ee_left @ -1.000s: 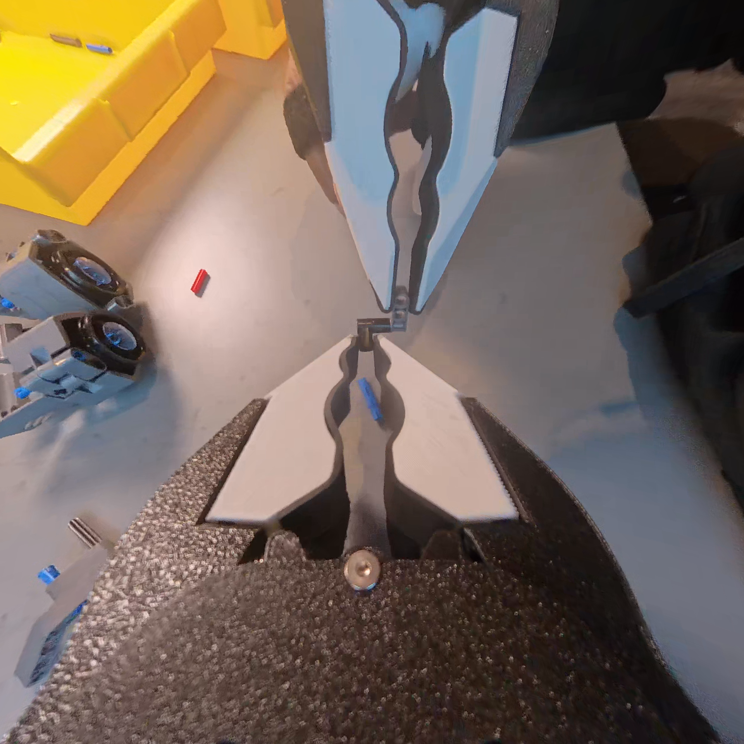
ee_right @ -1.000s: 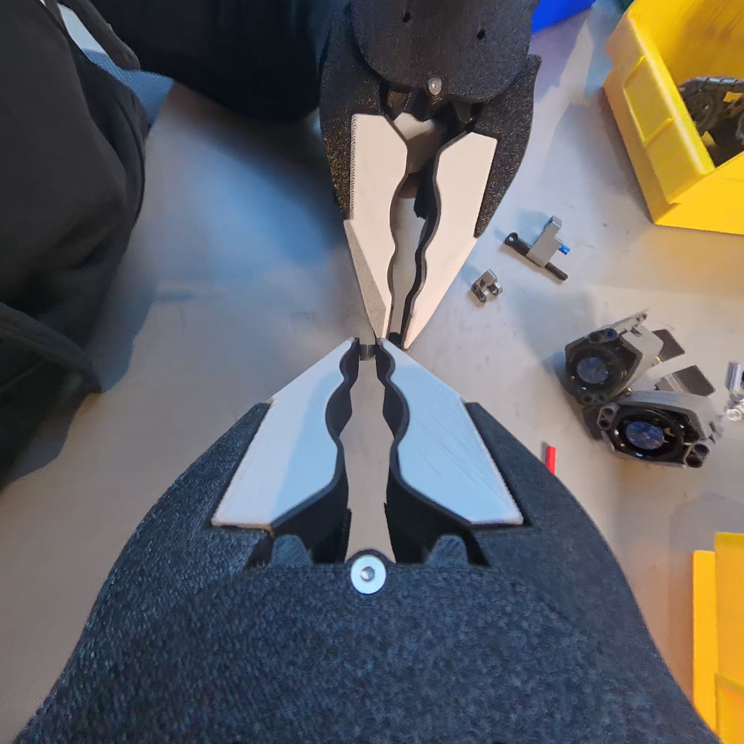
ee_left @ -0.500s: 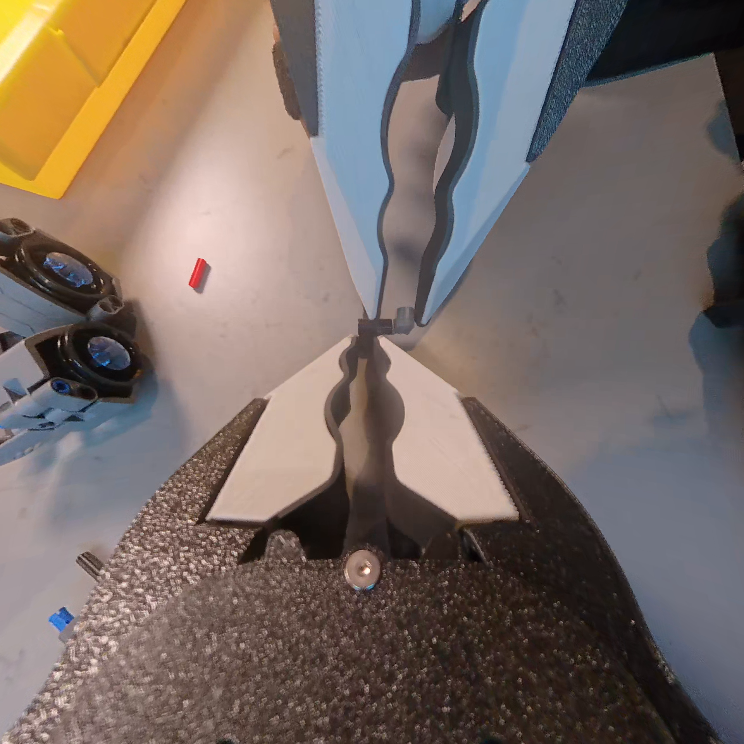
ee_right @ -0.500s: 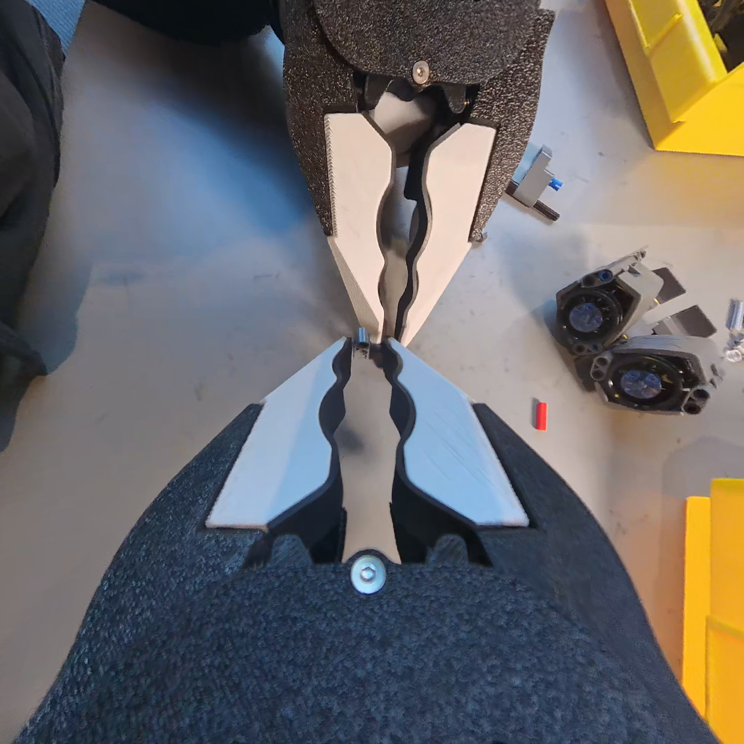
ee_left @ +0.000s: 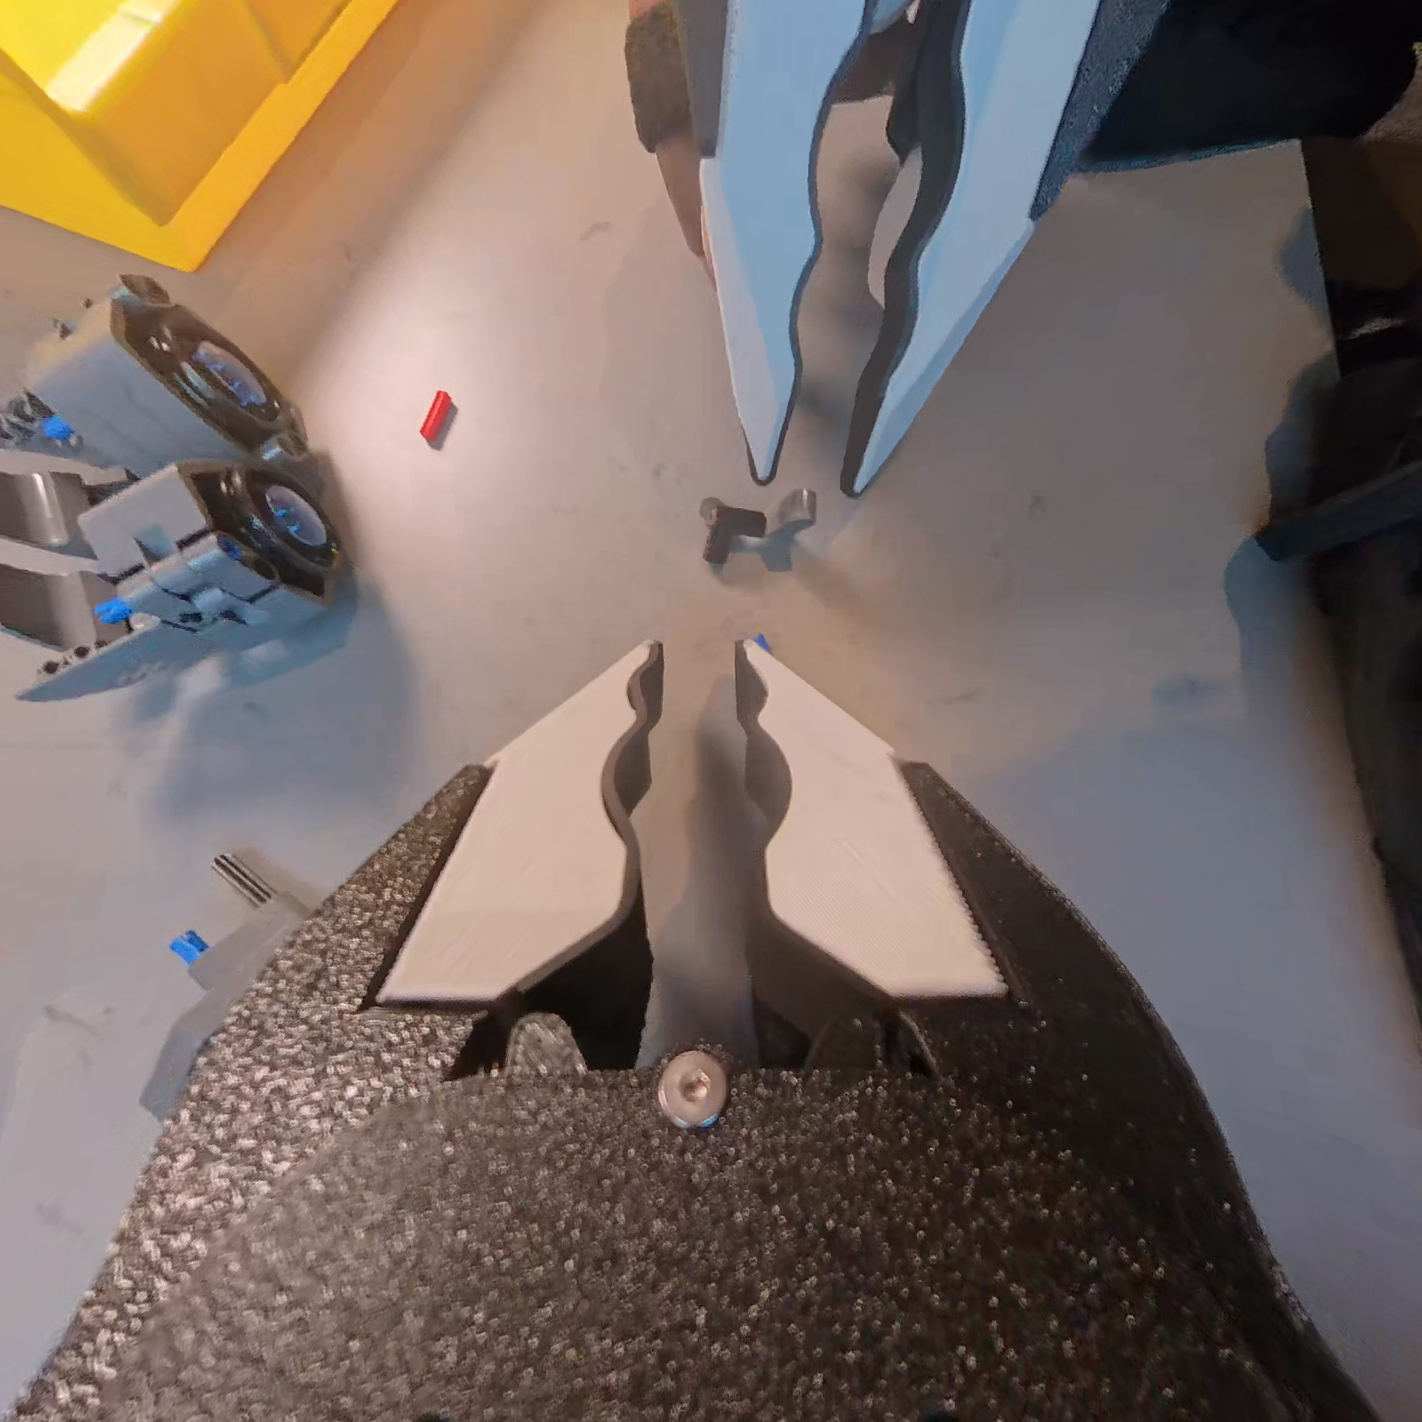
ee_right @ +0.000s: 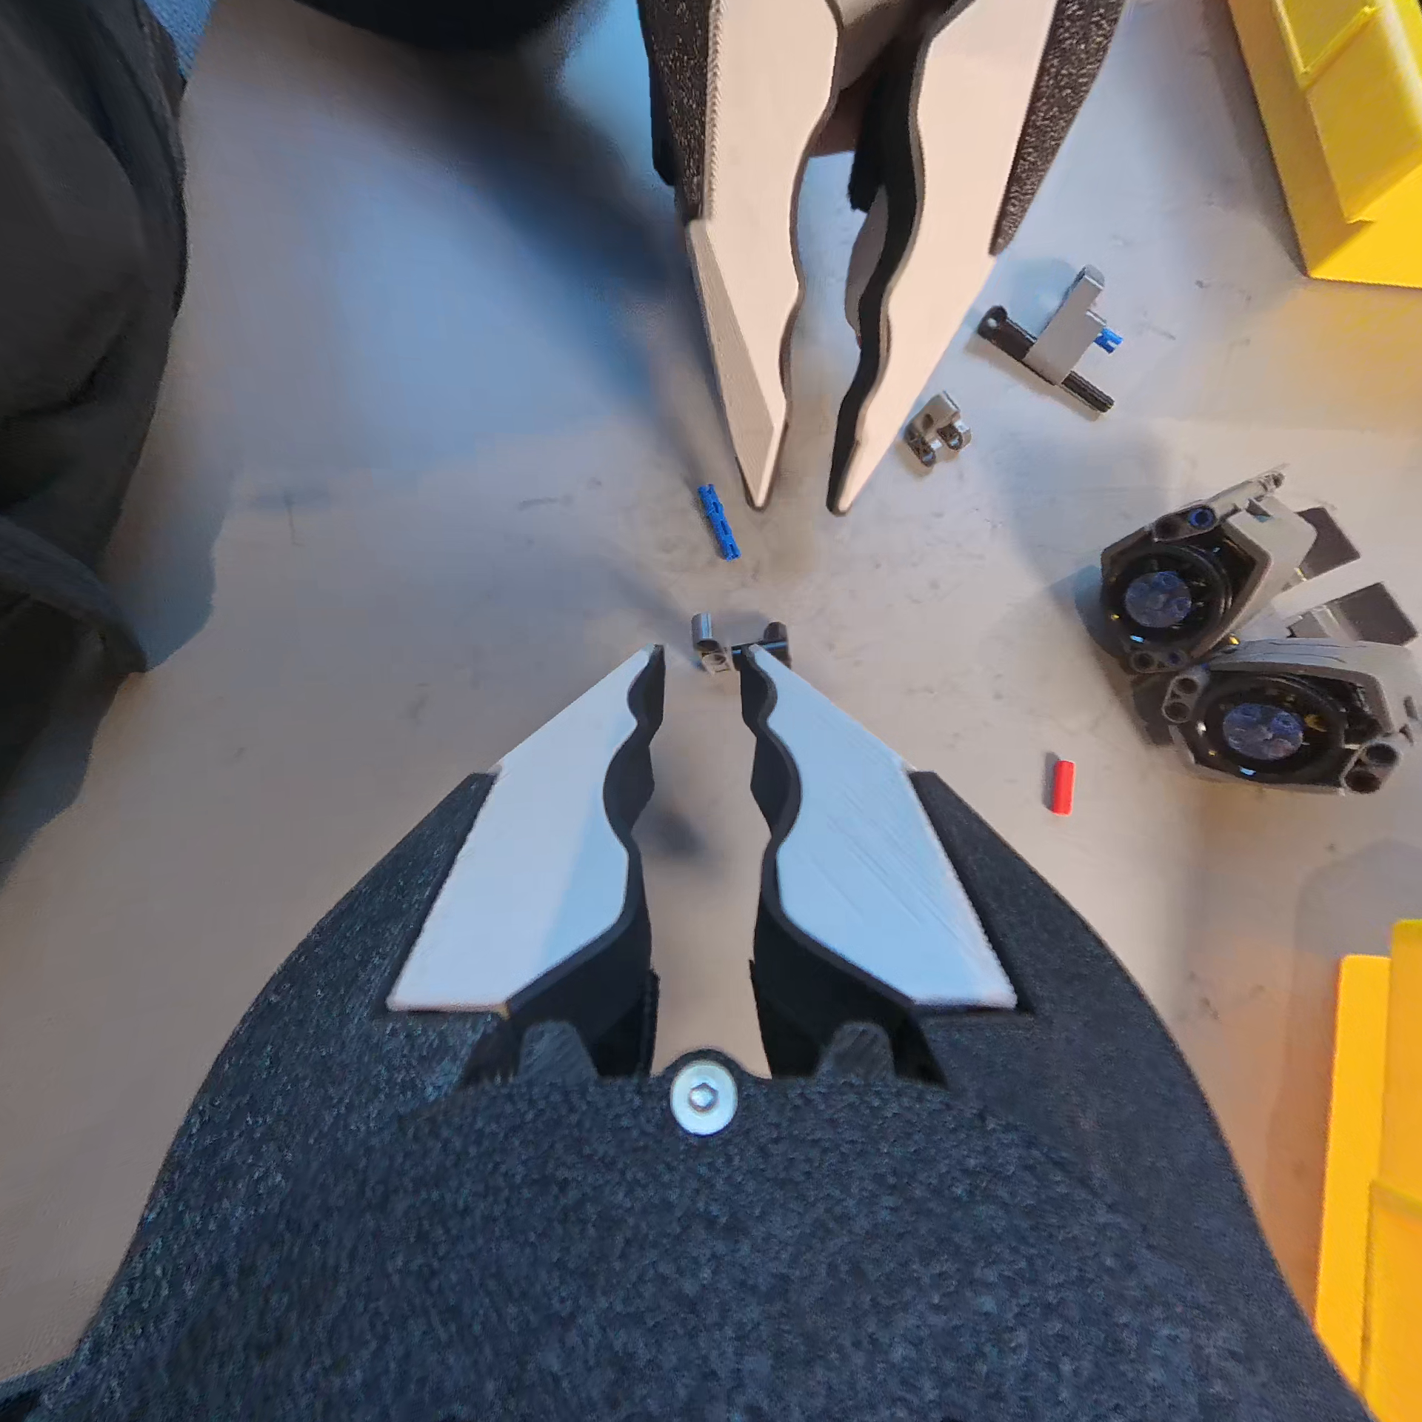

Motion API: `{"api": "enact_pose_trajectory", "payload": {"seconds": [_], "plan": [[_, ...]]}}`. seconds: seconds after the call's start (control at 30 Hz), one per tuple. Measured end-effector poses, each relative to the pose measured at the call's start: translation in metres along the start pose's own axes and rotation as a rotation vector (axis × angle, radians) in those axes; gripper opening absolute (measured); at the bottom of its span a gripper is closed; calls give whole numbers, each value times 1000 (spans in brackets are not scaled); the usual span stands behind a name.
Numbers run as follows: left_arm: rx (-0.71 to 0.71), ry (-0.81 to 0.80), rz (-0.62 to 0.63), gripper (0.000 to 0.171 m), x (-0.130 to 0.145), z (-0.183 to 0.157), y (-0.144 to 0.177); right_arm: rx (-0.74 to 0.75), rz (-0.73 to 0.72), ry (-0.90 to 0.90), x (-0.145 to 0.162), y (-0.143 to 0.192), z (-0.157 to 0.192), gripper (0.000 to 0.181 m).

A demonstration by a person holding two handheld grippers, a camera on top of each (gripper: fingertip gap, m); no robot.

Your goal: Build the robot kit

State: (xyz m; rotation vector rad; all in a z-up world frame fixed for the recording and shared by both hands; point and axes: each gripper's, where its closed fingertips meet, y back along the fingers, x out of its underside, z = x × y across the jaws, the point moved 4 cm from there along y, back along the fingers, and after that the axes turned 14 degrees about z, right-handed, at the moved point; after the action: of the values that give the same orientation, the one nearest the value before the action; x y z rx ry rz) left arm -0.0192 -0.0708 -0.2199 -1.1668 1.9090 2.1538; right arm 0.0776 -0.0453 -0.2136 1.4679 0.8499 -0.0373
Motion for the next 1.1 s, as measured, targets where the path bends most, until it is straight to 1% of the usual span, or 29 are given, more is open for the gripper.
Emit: {"api": "enact_pose_trajectory", "payload": {"seconds": [0.07, 0.13, 0.27, 0.33, 0.43, 0.47, 0.57, 0.67, 0.77, 0.87, 1.0, 1.1], "plan": [[32, -1, 11, 19, 4, -8, 1, -19, -25, 0, -1, 5, 2, 18], [53, -6, 31, 21, 7, -16, 0, -28, -92, -19, -6, 13, 1, 18], [2, -31, 88, 18, 9, -19, -8, -31, -163, -57, -9, 20, -5, 18], [-20, -31, 89, 9, 9, -16, -10, -40, -185, -61, -11, 21, -5, 18], [-19, -44, 80, 3, 9, -14, -9, -48, -226, -71, -16, 23, -5, 18], [-20, -46, 57, 3, 7, -14, -6, -44, -236, -76, -17, 23, -6, 18], [67, -21, -147, 3, -14, -18, 19, 11, -257, -67, -23, 23, -8, 18], [159, 0, -280, 4, -26, -25, 38, 76, -299, -13, -34, 26, -6, 17], [193, 7, -315, 4, -29, -29, 41, 73, -332, 31, -42, 30, 0, 16], [197, 2, -305, 4, -30, -30, 39, 77, -346, 53, -46, 32, 4, 11], [216, -1, -320, 4, -31, -32, 40, 86, -335, 66, -45, 30, 6, 3], [217, 20, -361, 4, -34, -30, 44, 77, -364, 46, -45, 34, 3, 3]]}}
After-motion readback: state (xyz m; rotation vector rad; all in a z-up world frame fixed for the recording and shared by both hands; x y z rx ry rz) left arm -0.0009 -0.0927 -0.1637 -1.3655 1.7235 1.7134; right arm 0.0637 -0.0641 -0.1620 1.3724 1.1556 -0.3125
